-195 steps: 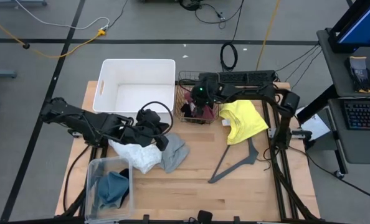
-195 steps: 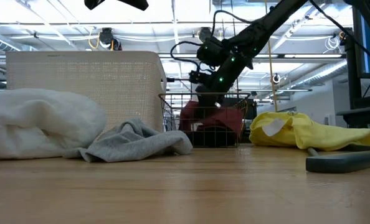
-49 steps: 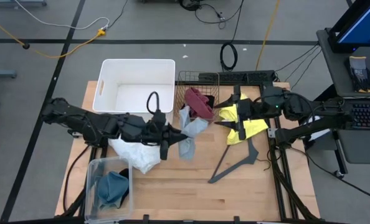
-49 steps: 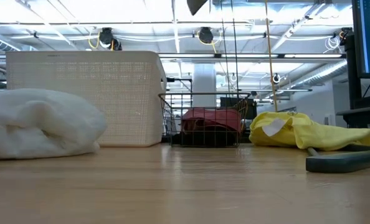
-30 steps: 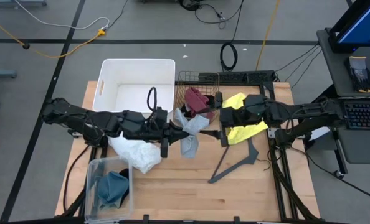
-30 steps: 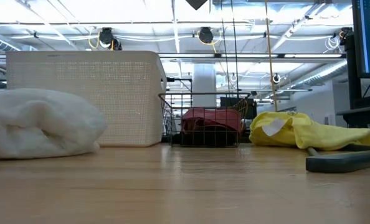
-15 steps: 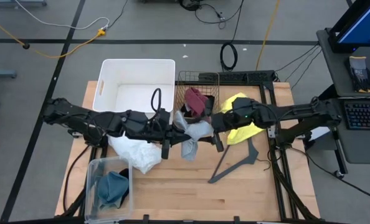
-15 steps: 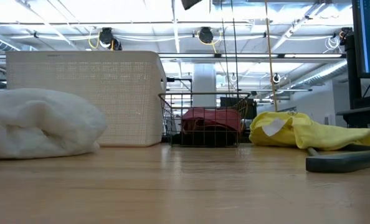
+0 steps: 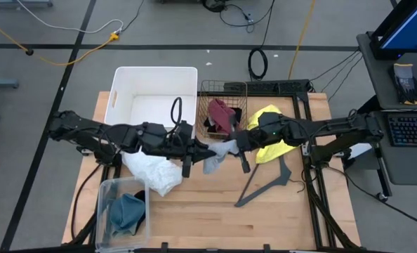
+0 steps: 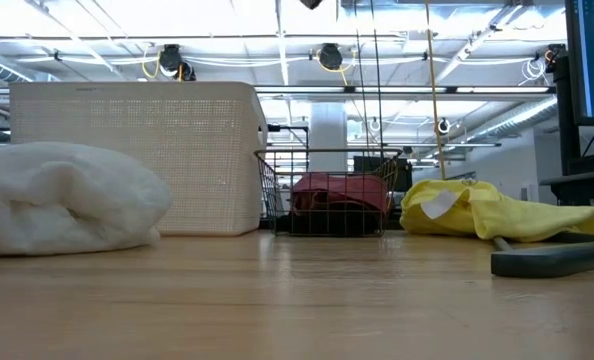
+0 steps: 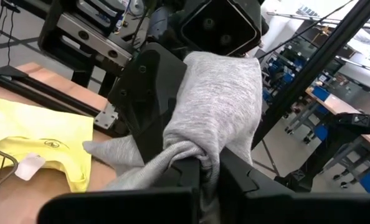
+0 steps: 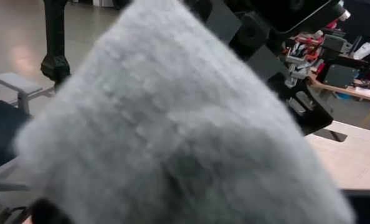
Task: Pick & Place Cloths
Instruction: Put the gray underwear into the wire basket
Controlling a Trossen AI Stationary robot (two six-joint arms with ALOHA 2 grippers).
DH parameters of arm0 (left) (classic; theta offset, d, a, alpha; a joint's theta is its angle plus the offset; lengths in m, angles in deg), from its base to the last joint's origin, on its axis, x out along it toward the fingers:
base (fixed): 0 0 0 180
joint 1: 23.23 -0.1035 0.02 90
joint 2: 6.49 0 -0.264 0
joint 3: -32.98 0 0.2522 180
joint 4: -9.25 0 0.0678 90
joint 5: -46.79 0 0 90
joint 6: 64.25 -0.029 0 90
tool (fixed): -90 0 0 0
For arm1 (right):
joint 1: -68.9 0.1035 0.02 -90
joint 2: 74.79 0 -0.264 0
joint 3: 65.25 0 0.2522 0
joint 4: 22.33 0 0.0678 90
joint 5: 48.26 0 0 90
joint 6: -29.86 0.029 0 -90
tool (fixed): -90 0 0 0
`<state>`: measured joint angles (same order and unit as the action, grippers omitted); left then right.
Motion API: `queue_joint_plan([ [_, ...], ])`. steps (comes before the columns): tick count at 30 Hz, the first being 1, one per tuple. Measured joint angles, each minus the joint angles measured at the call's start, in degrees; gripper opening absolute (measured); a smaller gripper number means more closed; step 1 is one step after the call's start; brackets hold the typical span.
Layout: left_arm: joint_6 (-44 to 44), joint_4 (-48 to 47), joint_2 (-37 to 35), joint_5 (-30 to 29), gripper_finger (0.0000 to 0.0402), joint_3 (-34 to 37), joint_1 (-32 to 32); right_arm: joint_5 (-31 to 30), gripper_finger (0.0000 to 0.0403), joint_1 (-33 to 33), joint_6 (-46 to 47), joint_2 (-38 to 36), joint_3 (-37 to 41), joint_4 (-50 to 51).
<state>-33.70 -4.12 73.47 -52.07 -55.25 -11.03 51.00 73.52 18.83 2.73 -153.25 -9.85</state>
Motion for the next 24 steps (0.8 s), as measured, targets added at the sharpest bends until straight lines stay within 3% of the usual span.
queue_joint_plan([
  [7, 1.22, -0.07, 0.0, 0.16, 0.0058, -0.02, -1.23, -0.42, 0.0011, -0.07, 0.01, -0.12, 0.0, 0.46],
  [14, -5.14, -1.09, -0.31, 0.18, 0.0146, -0.02, -1.79, -4.1, 0.0011, -0.07, -0.28, -0.31, 0.0, 2.5],
  [19, -11.38, -8.84, -3.41, -0.58, 0.0198, -0.02, -2.26, -4.72, 0.0011, 0.0, -0.35, -1.29, 0.0, 5.9],
  [24, -8.81, -18.57, -8.19, -0.69, 0.0221, -0.04, -3.53, -5.03, 0.0011, 0.0, -0.26, -3.06, 0.0, 8.64],
])
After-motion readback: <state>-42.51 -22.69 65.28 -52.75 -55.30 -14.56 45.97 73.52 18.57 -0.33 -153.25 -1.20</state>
